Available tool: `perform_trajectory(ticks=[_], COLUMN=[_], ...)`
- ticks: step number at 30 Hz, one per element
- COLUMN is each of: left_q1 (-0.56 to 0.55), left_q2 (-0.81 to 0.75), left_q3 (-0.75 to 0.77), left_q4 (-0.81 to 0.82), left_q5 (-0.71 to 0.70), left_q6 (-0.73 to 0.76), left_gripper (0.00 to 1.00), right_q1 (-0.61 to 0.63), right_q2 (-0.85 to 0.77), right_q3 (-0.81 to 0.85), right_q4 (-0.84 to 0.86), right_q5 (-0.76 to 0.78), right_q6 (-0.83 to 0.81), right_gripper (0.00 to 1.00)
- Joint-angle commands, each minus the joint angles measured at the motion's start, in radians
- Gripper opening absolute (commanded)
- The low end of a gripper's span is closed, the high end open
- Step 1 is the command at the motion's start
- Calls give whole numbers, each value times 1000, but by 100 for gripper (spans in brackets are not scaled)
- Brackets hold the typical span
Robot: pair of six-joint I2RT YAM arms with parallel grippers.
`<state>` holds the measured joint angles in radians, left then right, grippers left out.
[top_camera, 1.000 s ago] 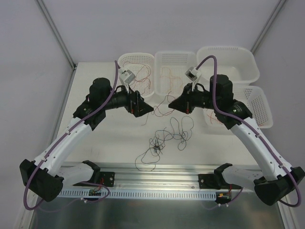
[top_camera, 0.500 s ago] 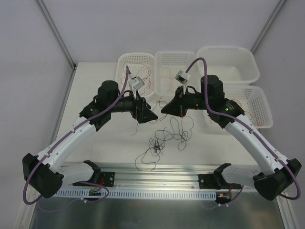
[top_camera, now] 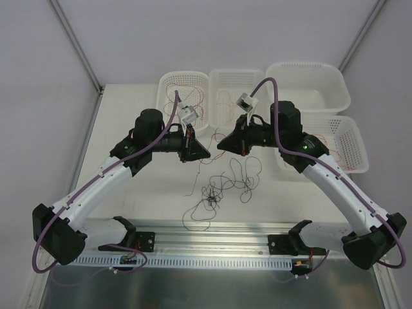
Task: Untangle the cables
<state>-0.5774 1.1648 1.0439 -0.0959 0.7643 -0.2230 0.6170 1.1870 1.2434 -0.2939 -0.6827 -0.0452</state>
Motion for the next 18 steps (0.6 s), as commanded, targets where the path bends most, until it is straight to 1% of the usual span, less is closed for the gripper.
perform_trajectory(ticks=[1,2,4,5,7,8,10,11,13,14,16,18], left_q1=[-9,-9,-9,-9,-1,4,33,48,88,100,140,169], left_q2=[-20,-24,-28,-30,-33,-30,-11,-4,28,41,82,114], left_q3=[-7,-7,-2,4,14,37,70,111,154,203,257,346], left_q4=[22,22,21,21,6,-4,-28,-48,-64,-74,-80,-80], left_q5=[32,26,1,-9,-71,-92,-131,-158,-177,-207,-236,-287], left_q6=[22,22,30,33,40,53,59,69,85,91,102,111], left_gripper=[0,0,0,0,0,0,0,0,0,0,0,0], right_q1=[4,3,3,3,3,3,3,3,4,3,3,3], right_q2=[-9,-9,-10,-15,-26,-38,-58,-70,-115,-128,-173,-202], right_q3=[13,14,13,11,13,17,25,27,24,19,5,-12], right_q4=[52,52,39,23,1,-42,-88,-124,-155,-186,-212,-249], right_q5=[34,37,52,58,84,97,149,166,219,235,274,302], right_q6=[-16,-15,-15,-16,-36,-44,-70,-77,-94,-99,-111,-113], right_gripper=[1,1,11,24,32,43,57,67,74,79,83,88])
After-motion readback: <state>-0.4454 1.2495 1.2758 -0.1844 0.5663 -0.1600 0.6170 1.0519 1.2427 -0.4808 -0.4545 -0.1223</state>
